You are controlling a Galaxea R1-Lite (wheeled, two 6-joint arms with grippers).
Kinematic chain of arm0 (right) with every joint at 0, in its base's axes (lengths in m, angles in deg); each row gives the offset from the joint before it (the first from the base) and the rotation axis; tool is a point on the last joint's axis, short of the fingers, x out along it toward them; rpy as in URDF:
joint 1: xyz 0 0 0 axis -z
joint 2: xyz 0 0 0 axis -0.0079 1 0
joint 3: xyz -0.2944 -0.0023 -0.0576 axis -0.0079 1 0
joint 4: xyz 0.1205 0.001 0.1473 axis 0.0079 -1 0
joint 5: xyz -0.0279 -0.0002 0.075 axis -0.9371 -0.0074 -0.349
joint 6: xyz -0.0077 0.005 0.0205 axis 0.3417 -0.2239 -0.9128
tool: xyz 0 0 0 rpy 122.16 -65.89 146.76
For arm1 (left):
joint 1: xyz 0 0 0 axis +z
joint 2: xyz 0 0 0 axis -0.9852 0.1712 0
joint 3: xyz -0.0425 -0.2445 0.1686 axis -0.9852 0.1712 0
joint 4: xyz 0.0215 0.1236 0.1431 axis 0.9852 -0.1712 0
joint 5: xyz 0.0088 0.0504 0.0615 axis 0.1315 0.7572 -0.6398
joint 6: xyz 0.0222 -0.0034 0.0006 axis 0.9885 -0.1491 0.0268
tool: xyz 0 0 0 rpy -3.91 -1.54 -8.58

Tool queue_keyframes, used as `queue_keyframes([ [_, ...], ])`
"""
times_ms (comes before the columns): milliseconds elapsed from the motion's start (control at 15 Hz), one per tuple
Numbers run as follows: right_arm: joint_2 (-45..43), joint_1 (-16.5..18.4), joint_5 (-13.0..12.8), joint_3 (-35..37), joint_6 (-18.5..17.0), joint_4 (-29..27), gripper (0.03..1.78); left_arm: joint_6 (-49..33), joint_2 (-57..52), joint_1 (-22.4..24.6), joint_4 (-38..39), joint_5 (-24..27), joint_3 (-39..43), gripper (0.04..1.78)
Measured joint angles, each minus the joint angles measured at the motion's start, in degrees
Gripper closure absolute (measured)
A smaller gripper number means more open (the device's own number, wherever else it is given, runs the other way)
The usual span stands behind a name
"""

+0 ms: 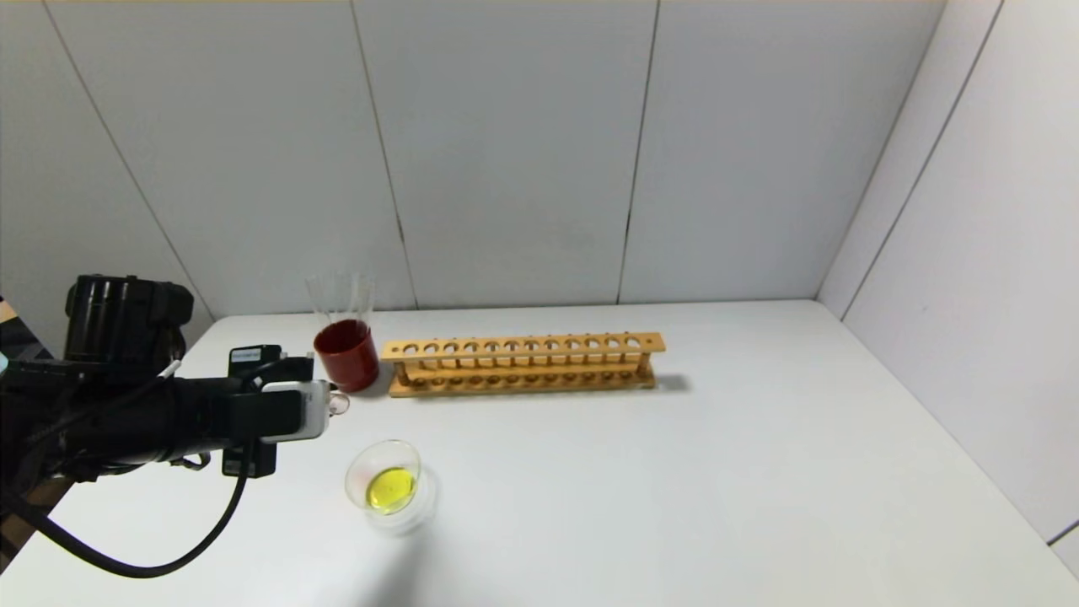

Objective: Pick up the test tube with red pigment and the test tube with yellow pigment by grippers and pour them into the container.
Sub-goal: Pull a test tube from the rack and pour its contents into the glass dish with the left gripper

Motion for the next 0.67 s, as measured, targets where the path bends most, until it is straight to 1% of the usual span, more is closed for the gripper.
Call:
queue_keyframes([
  [200,0.00,0.00,0.00,0.00,0.00,0.02,0.06,6.56,1.24,0.13,0.06,-2.78,-1.13,1.52],
  [400,0.00,0.00,0.02,0.00,0.00,0.02,0.06,11.74,2.79,0.27,0.74,-3.41,-1.33,1.52],
  [667,0.00,0.00,0.00,0.00,0.00,0.02,0.06,18.85,5.83,-0.09,6.45,-3.30,-0.79,1.52],
])
